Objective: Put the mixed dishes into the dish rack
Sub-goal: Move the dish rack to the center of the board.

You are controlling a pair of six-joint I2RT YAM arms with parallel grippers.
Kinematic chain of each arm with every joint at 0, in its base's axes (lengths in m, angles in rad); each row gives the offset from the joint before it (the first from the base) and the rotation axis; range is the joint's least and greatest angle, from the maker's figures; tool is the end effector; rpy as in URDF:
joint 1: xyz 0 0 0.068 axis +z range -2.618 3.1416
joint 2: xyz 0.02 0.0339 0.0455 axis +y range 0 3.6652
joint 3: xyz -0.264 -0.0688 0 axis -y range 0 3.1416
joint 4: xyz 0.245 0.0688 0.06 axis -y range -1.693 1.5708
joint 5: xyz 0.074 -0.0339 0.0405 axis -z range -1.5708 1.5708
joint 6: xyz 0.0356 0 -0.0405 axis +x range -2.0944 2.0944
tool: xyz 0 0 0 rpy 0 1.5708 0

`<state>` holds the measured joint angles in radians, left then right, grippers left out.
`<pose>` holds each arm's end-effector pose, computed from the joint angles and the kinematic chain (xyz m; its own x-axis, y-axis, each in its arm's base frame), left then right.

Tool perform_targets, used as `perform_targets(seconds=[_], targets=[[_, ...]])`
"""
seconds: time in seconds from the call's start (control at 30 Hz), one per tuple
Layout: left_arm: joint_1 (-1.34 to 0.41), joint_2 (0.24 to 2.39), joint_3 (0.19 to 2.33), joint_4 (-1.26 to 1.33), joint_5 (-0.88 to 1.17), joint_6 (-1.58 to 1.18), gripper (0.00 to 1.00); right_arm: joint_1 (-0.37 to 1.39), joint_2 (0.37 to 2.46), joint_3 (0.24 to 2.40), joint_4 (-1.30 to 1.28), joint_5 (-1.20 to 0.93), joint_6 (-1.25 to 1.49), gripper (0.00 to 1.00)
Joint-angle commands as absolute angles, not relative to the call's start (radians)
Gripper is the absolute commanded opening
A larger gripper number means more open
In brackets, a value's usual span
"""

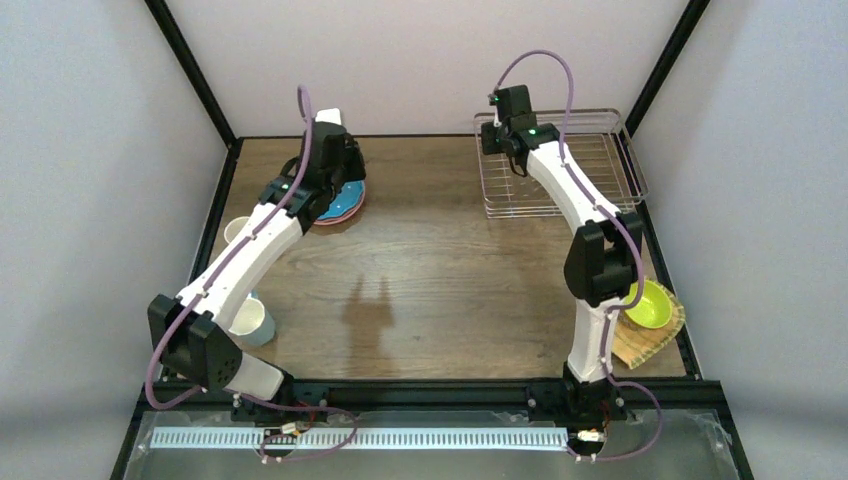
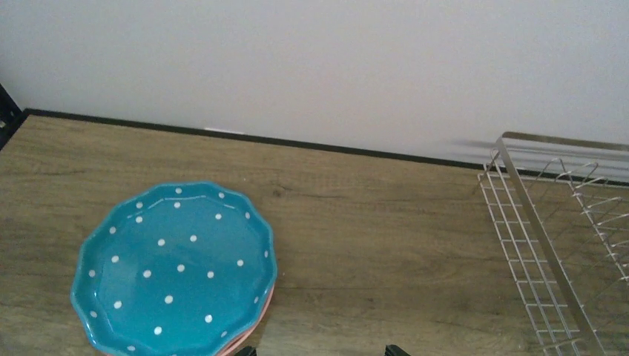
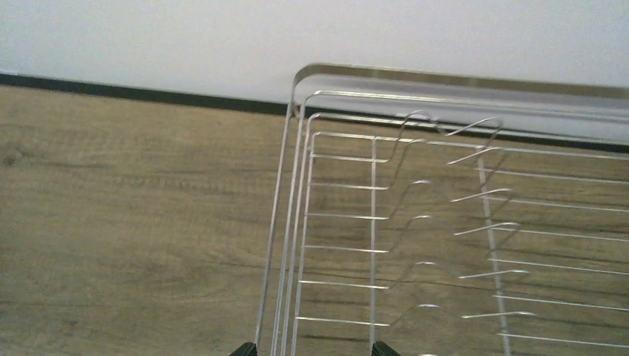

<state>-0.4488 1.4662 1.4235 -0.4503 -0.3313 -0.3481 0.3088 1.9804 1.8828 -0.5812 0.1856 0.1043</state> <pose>0.3065 -0.1348 0.3746 -0.4527 -0.1400 -0.8806 -0.0024 0.9878 -0.1558 0.4399 0.1334 0.3231 -0.6118 -0.0878 -0.7862 -0.0987 0.9945 -0.0342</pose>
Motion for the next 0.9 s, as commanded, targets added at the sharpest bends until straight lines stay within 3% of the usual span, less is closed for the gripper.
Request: perform_targets(seconds=[0.0, 0.57, 0.87], targets=[[-0.458, 1.458, 1.389, -0.445, -0.326, -0.38, 1.0, 0.314, 2.05, 1.93, -0.633, 0.119, 0.111, 0.87], [-0.472, 1.495, 1.348, -0.424, -0.31, -0.403, 1.0, 0.341, 2.206, 1.993, -0.657, 0.103, 0.122, 0.83], [-0.471, 1.498, 1.323, -0.422, -0.305, -0.408, 1.0, 0.34, 2.257, 2.004, -0.669, 0.122, 0.14, 0.74]])
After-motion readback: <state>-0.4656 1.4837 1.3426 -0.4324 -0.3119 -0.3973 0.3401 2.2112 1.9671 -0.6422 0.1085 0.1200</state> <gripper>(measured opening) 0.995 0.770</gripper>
